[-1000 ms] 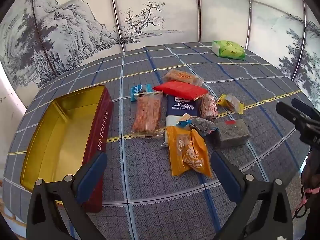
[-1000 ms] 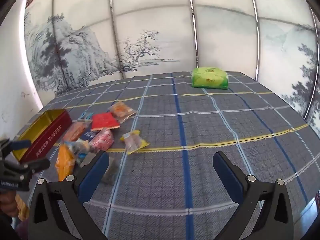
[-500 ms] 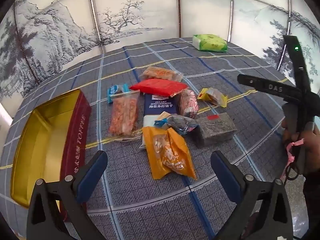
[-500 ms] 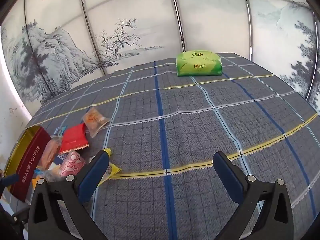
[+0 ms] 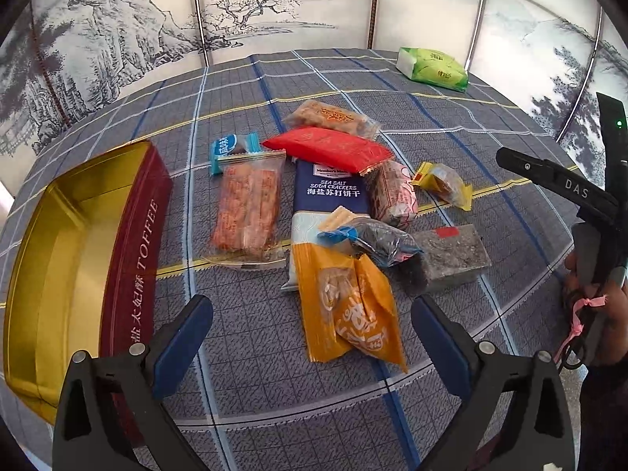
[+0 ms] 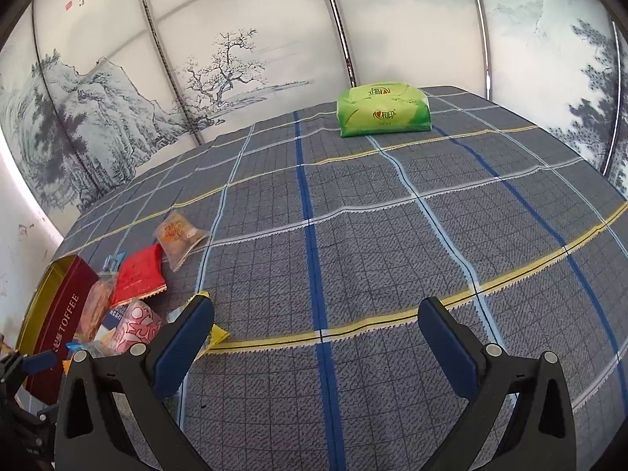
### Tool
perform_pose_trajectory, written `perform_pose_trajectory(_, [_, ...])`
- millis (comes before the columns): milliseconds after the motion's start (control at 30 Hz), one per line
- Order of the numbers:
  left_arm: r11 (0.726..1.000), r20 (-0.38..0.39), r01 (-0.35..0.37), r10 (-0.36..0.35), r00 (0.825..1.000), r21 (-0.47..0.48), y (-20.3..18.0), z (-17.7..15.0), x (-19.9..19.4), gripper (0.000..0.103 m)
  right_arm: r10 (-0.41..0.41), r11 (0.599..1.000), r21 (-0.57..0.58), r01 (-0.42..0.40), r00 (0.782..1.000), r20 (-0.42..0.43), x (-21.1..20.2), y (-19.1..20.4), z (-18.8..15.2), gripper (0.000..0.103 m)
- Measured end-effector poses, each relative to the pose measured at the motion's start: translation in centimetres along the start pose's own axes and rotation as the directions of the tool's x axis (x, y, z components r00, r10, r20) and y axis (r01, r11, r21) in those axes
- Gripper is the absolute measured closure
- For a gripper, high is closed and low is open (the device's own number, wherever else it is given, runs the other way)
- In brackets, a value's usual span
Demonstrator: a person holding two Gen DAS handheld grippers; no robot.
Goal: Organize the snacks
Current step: 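Grasp the orange snack bag with the left gripper, then carry the orange bag into the gold tin and open the left gripper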
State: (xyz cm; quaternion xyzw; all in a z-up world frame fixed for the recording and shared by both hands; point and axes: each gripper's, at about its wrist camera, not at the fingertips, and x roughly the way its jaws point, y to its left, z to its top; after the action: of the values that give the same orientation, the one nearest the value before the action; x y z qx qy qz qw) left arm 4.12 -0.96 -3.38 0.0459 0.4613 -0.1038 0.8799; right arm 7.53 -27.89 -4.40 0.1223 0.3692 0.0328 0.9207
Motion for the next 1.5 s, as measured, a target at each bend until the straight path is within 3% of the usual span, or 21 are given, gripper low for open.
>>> perform_pose_trajectory(133, [1.000,-0.026,0.012,-0.012,1.000,0.013,-0.4,0.2,0.6,0.028,0.001,1.000,0.004,-0.001,1.000,0.003,-0.1,0.1,-0.1,0.000])
perform_pose_trajectory(300, [0.999,-0.055,0.038,-0.037,0.998,0.008,-0.5,0.1,1.3,0.038,-0.001,1.000,0.006,0.001,1.000,0.000,0.0,0.0,0.0,0.000])
perform_pose_trajectory(367, [0.996,-0.065,0.090,-0.090,0.994,0.002,-0.3,0.0,1.4,0.067,-0.005,1.000,0.005,0.005,1.000,-0.006,0.1,0.1,-0.1,0.000])
perform_pose_trajectory(400, [0.994,-0.067,0.105,-0.105,0.992,-0.001,-0.3,-0.1,1.4,0.070,-0.008,1.000,0.005,0.008,1.000,-0.010,0.2,0.0,0.0,0.000])
perform_pose_trajectory(567, [0.994,-0.050,0.108,-0.108,0.993,0.010,-0.6,-0.9,0.1,0.071,-0.013,1.000,0.007,0.013,1.000,-0.024,0.5,0.0,0.1,0.000])
perform_pose_trajectory(933, [0.997,0.057,0.020,-0.024,0.998,0.074,-1.0,-1.4,-4.8,0.069,-0.040,0.999,-0.003,0.040,0.998,-0.048,1.4,-0.1,0.4,0.000])
perform_pose_trajectory(1500, [0.993,0.157,-0.114,0.111,0.981,0.012,5.1,-0.2,-8.9,0.069,-0.087,0.996,-0.027,0.085,0.992,-0.086,2.3,0.3,0.3,0.000])
